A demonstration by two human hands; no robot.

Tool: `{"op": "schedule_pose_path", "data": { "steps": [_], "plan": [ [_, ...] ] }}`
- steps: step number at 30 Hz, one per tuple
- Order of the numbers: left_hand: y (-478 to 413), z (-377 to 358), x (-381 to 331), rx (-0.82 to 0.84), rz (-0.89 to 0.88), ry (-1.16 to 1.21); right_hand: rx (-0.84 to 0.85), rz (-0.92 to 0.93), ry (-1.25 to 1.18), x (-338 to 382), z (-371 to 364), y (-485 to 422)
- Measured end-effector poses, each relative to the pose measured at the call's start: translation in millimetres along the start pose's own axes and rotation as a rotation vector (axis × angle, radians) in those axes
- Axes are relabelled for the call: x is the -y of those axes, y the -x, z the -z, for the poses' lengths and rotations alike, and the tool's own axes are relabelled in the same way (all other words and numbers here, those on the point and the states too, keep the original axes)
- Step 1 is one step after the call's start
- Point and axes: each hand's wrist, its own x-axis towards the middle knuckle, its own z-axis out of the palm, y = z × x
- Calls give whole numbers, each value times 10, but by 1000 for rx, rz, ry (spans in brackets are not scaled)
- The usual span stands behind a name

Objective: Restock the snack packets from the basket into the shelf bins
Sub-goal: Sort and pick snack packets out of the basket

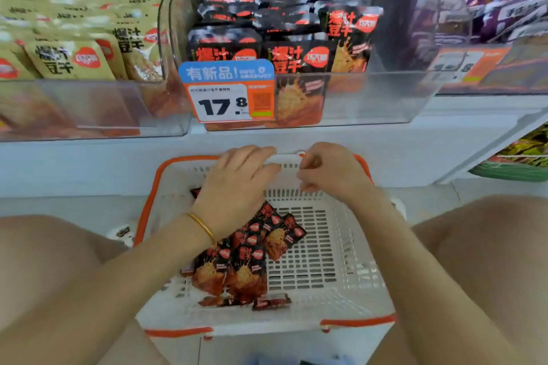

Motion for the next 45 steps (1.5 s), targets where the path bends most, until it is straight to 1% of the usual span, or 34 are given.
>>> {"op": "schedule_pose_path", "data": {
  "steps": [2, 4, 5, 7, 10, 14, 16, 17, 19, 20, 22, 25, 26, 28, 30, 34, 37, 39, 41, 42, 43, 45],
  "plan": [
    [157, -181, 122, 247, 79, 26, 170, -142, 198, -444, -443, -385],
    [263, -314, 199, 473, 203, 59, 255, -254, 319, -898, -838, -631],
    [298, -381, 228, 551, 250, 65, 287, -311, 375, -1104, -1001, -702],
    [355, -528, 284, 598, 293, 76, 316, -412, 418, -1463, -1288, -783],
    [432, -652, 359, 614, 360, 100, 289, -493, 498, -1942, -1648, -849],
    [484, -730, 408, 683, 443, 123, 171, -602, 530, -2257, -2003, -844],
    [465, -766, 429, 676, 465, 147, 222, -624, 461, -2260, -2054, -862],
    [454, -786, 433, 677, 471, 155, 261, -648, 368, -2248, -2037, -860],
    [418, -806, 417, 699, 475, 188, 285, -691, 215, -2217, -1906, -825],
    [394, -809, 394, 711, 481, 216, 287, -669, 200, -2191, -1796, -817],
    [311, -788, 320, 728, 508, 303, 307, -563, 207, -2046, -1491, -790],
    [99, -693, 148, 723, 537, 454, 398, -358, 245, -1557, -926, -693],
    [18, -623, 70, 718, 557, 528, 402, -306, 221, -1383, -739, -634],
    [-140, -456, -90, 687, 601, 678, 364, -203, 95, -1040, -385, -444],
    [-280, -270, -234, 610, 603, 735, 300, -112, -13, -743, -66, -201],
    [-556, 174, -395, 260, 552, 763, 157, 23, -198, -304, 426, 244],
    [-765, 582, -521, 53, 431, 762, 31, 142, -203, -4, 771, 430],
    [-868, 826, -570, -153, 360, 730, -112, 244, -238, 248, 1036, 495],
    [-939, 984, -539, -338, 297, 636, -287, 350, -312, 497, 1280, 491],
    [-970, 1012, -492, -384, 267, 506, -366, 391, -362, 597, 1375, 446],
    [-1000, 1013, -437, -393, 244, 350, -436, 422, -392, 682, 1446, 385],
    [-1039, 939, -327, -330, 224, 99, -531, 443, -385, 800, 1515, 192]
  ]
}}
